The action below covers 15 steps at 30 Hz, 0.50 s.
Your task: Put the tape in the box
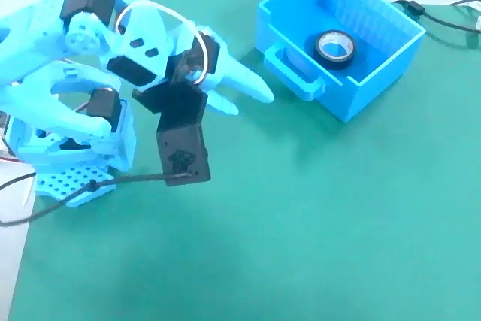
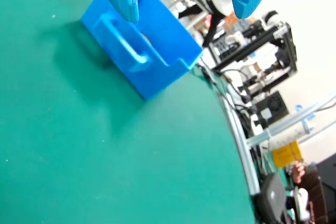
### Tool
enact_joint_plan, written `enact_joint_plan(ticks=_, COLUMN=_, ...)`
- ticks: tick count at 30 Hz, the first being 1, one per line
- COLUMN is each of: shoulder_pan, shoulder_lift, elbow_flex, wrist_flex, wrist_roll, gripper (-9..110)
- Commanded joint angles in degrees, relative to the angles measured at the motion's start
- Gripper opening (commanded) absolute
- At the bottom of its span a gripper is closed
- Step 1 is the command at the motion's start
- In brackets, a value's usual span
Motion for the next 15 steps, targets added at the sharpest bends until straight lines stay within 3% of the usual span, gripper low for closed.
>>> enact_joint_plan(ticks=1, shoulder_pan=1.93, shoulder_lift=6.77, elbow_flex=6.59, wrist_flex=-2.55, wrist_roll=-1.05, gripper=25)
enact_joint_plan(ticks=15, shoulder_pan=5.19, shoulder_lift=20.48, elbow_flex=28.39, wrist_flex=-8.35, wrist_roll=-0.88, gripper=15)
